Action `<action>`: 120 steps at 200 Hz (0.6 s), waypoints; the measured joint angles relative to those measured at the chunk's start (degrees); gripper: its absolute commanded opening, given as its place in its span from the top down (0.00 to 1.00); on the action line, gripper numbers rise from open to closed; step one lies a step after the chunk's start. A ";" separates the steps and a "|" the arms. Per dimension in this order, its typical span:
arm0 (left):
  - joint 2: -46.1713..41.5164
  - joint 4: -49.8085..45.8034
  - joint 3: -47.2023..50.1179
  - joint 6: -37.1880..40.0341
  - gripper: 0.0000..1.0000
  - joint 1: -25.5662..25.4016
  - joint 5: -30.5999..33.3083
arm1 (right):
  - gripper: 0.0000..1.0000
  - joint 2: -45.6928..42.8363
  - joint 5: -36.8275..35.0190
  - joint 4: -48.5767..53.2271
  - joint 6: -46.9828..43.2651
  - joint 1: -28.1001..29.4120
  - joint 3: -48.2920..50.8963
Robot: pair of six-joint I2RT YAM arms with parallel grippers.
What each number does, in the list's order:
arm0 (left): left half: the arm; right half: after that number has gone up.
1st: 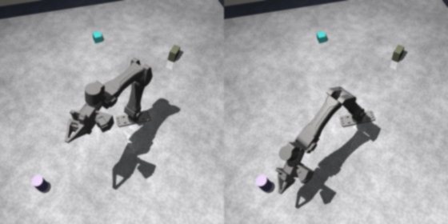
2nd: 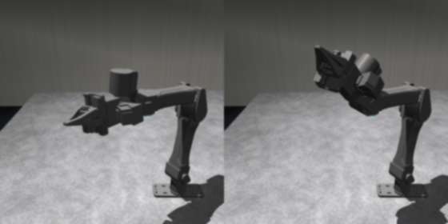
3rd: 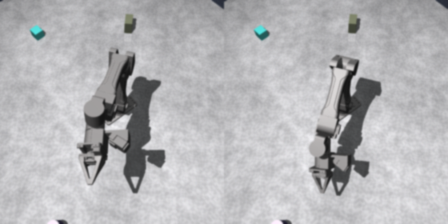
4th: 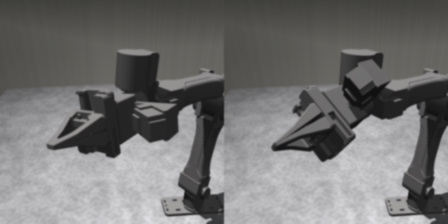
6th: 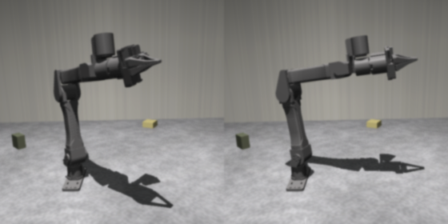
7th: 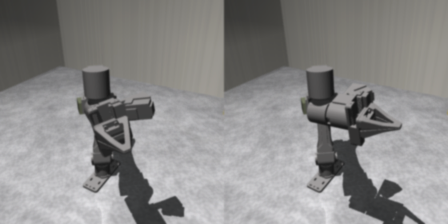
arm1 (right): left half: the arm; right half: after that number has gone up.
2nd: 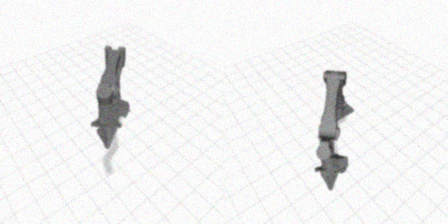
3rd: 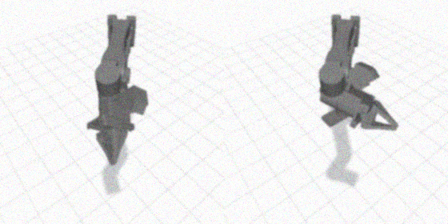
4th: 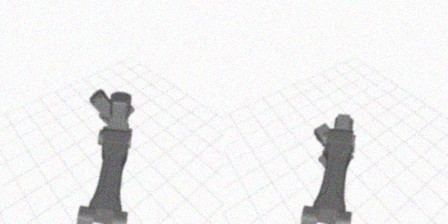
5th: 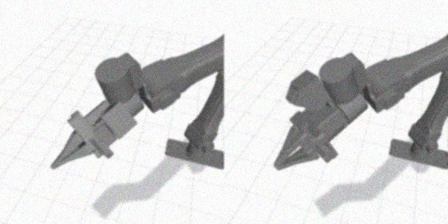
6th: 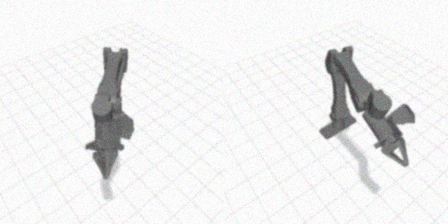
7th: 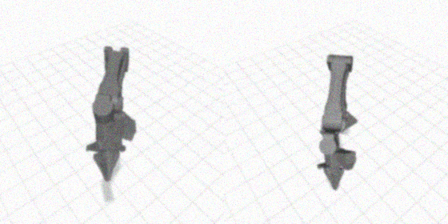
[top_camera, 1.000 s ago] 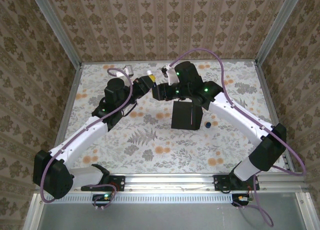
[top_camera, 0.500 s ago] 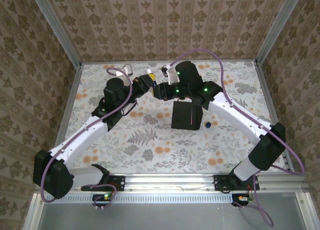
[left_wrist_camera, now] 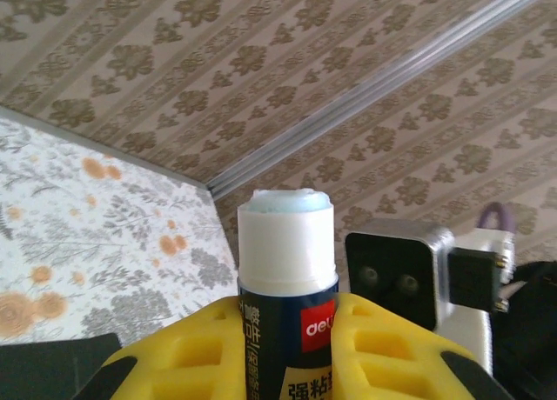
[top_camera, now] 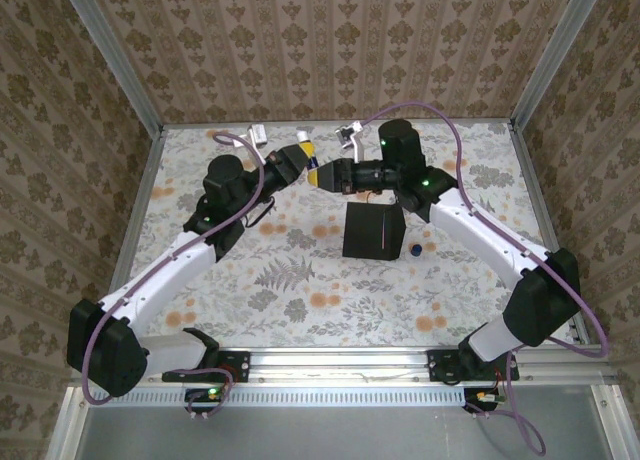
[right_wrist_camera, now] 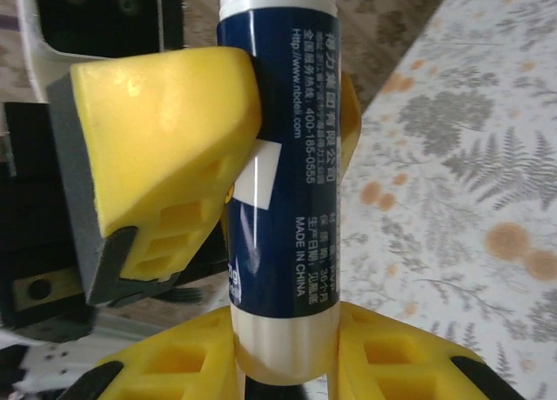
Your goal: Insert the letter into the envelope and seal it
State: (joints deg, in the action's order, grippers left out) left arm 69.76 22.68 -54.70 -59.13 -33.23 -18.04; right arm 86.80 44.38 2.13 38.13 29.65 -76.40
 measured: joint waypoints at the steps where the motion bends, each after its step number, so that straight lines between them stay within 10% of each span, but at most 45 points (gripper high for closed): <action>1: 0.00 0.13 0.02 0.00 1.00 0.02 -0.07 | 0.73 0.00 0.35 -0.46 0.26 -0.11 0.09; 120: 5.01 24.28 -3.21 -6.88 1.00 0.70 -17.44 | 0.72 -2.27 19.61 -16.31 12.26 -4.02 -0.72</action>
State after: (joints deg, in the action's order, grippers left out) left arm 74.76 46.96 -57.91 -66.02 -32.53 -35.48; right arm 84.53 63.99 -14.17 50.39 25.63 -77.12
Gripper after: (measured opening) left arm 0.205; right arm 0.278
